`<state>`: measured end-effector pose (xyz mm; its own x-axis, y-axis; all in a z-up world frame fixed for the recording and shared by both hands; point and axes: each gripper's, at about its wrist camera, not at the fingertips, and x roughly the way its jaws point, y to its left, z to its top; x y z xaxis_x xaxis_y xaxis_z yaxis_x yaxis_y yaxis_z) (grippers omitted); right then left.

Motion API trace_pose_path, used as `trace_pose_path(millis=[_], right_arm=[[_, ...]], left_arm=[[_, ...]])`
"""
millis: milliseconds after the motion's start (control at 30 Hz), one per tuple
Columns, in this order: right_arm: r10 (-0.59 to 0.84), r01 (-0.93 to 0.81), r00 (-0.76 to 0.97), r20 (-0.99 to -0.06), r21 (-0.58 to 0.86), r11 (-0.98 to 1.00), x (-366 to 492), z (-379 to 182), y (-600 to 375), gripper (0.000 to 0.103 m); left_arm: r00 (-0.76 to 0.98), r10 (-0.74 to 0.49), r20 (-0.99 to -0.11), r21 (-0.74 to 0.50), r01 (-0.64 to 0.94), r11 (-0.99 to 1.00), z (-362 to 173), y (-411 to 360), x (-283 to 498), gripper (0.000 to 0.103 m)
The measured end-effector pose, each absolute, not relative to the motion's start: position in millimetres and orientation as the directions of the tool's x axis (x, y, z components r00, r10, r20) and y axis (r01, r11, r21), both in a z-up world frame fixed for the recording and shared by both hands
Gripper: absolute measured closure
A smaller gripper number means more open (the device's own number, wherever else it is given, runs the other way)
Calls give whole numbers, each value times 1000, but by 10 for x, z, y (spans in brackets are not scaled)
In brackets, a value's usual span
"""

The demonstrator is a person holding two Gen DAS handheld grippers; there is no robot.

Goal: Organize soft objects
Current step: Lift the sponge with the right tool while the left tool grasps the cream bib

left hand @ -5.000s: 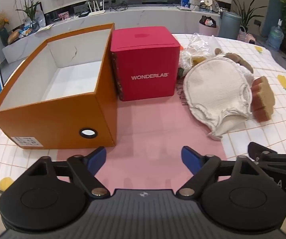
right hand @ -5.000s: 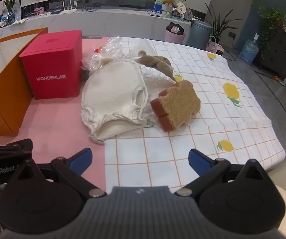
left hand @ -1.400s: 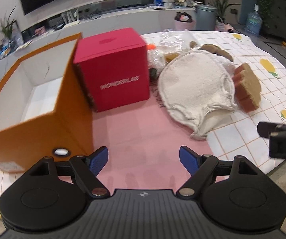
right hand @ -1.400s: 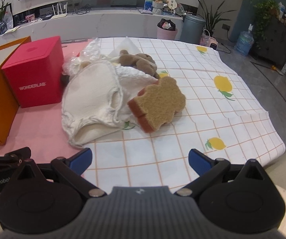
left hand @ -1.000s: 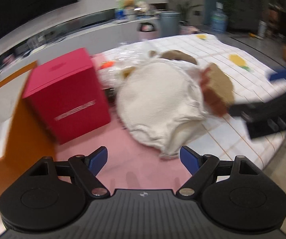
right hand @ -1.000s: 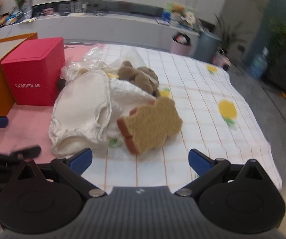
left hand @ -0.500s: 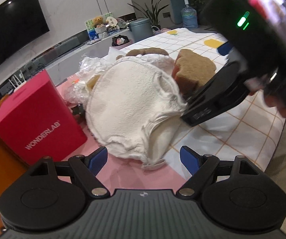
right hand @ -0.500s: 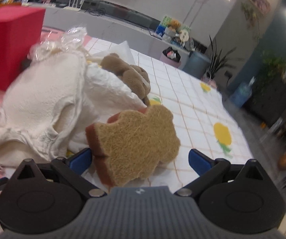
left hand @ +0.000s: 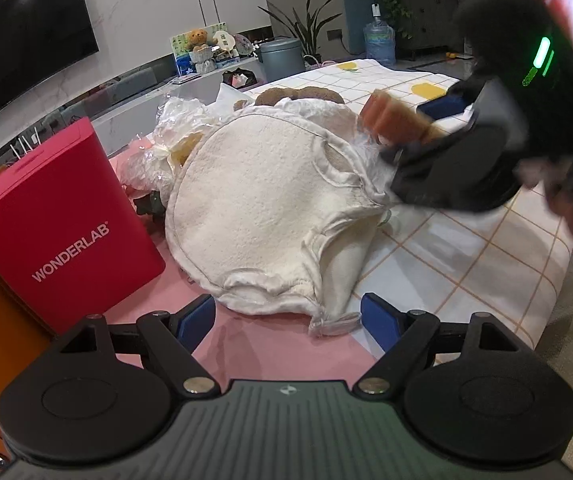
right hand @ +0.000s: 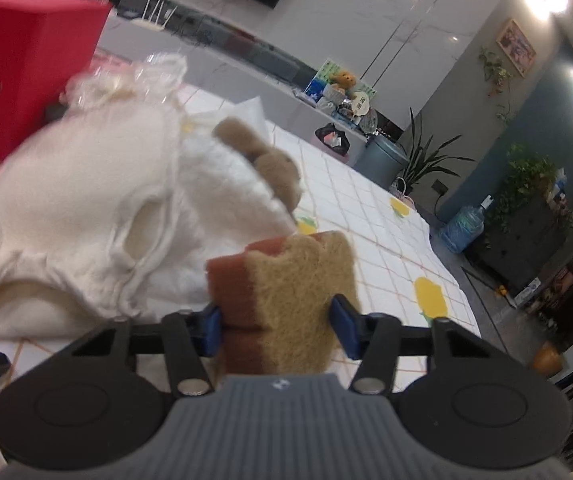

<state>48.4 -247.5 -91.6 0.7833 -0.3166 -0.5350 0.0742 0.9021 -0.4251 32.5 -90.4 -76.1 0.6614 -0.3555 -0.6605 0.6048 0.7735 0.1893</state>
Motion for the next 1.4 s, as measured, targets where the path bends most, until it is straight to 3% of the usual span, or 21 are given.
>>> trace_pose_path(millis=[67, 133, 267, 400, 567, 733, 1233, 1400], right_arm=[[-251, 74, 773, -582, -311, 948, 446, -709, -2597, 60], [-141, 93, 754, -642, -108, 990, 432, -488, -2797, 61], [-23, 302, 653, -757, 232, 925, 376, -375, -3359, 66], [51, 457, 578, -815, 375, 807, 330, -573, -3753, 62], [75, 439, 592, -802, 399, 805, 424, -677, -3798, 58], [45, 453, 563, -825, 354, 818, 411, -684, -3728, 70], [22, 411, 552, -833, 296, 862, 394, -631, -3658, 71], [-1, 407, 553, -834, 269, 873, 385, -621, -3637, 71]], left_arm=[[666, -355, -656, 199, 606, 770, -742, -911, 303, 6], [670, -354, -652, 211, 609, 765, -722, -932, 281, 6], [670, -370, -644, 228, 629, 743, -696, -1003, 228, 6], [682, -373, -629, 271, 642, 717, -688, -1130, 147, 6], [688, -368, -626, 273, 635, 723, -690, -1232, 168, 6], [737, -329, -590, 335, 595, 731, -713, -1324, 172, 6], [812, -278, -513, 429, 523, 737, -693, -1366, 168, 10], [824, -225, -520, 483, 501, 718, -730, -1371, 206, 26]])
